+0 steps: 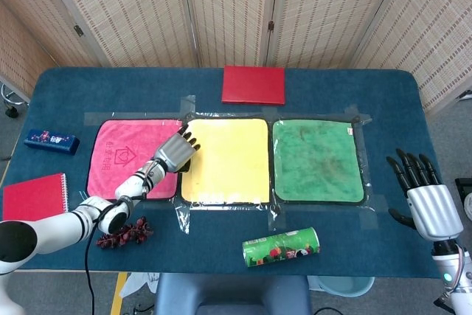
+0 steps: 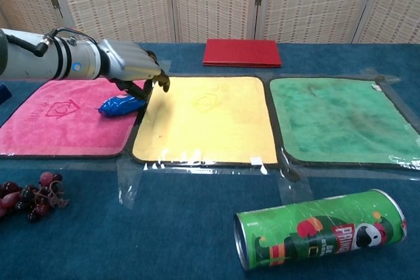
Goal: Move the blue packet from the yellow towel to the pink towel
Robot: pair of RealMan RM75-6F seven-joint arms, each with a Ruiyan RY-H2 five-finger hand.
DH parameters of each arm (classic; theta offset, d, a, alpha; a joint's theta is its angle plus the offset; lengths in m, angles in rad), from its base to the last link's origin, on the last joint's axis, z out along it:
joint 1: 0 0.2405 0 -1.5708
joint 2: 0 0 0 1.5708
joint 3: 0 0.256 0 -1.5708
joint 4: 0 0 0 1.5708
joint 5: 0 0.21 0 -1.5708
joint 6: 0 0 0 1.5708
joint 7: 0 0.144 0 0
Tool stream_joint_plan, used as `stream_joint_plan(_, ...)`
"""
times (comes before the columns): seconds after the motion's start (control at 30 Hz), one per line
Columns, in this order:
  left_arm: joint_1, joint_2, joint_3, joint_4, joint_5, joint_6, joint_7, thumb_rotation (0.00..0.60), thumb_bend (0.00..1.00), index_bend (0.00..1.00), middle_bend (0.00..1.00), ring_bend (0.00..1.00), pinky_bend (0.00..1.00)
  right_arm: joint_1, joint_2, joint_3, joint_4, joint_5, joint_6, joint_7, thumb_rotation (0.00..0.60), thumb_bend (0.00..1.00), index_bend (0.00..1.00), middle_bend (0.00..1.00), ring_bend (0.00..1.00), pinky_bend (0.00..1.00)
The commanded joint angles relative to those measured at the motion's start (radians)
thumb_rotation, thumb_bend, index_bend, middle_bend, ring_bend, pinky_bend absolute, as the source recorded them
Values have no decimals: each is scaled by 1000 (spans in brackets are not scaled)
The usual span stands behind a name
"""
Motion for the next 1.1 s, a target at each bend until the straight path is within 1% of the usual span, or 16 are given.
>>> stream_joint_plan(0.03,-7,-16,16,16,-29,-12,29,139,962,271,239,186,33,-2,-1,0,1,0,1,1,600,125,0,0,0,0)
stream_joint_plan(0.13,-6,-21,34,21,-45,-9,55,141,962,308,259,203,33,-2,-2,0,2,0,0,3,600,124,0,0,0,0)
stream_joint_plan(0.37,14,-6,73,16,-74,1,84,143,962,348,295,231,34,-3,-3,0,-1,-10,5,4,600,124,0,0,0,0)
stream_joint_plan(0.53,34,23,87,3,-89,16,83,140,962,390,319,250,36,-6,-3,-1,-4,-16,10,5,600,125,0,0,0,0)
stream_joint_plan(0.77,66,62,105,-13,-99,35,75,144,962,410,346,276,36,-10,-3,-3,-9,-28,20,3,600,125,0,0,0,0)
stream_joint_plan(0.87,78,74,105,-23,-100,45,66,144,962,411,348,278,36,-12,-2,-3,-12,-32,24,3,600,125,0,0,0,0)
stream_joint_plan(0.9,84,80,101,-30,-98,52,58,145,962,404,348,278,37,-14,-1,-3,-12,-34,27,3,600,125,0,0,0,0)
stream_joint_plan(0.97,100,95,79,-56,-95,74,19,160,962,346,345,265,39,-16,2,-3,-15,-36,31,9,600,125,0,0,0,0)
stream_joint_plan(1.0,107,103,68,-71,-91,85,0,176,962,293,334,246,40,-17,3,-4,-16,-36,31,16,600,125,0,0,0,0)
stream_joint_plan(1.03,119,113,46,-95,-89,103,-37,194,962,236,314,222,41,-18,5,-4,-17,-35,31,23,600,125,0,0,0,0)
stream_joint_plan(1.1,146,142,7,-149,-67,142,-111,222,962,164,269,189,43,-20,12,-5,-15,-31,30,35,600,125,0,0,0,0)
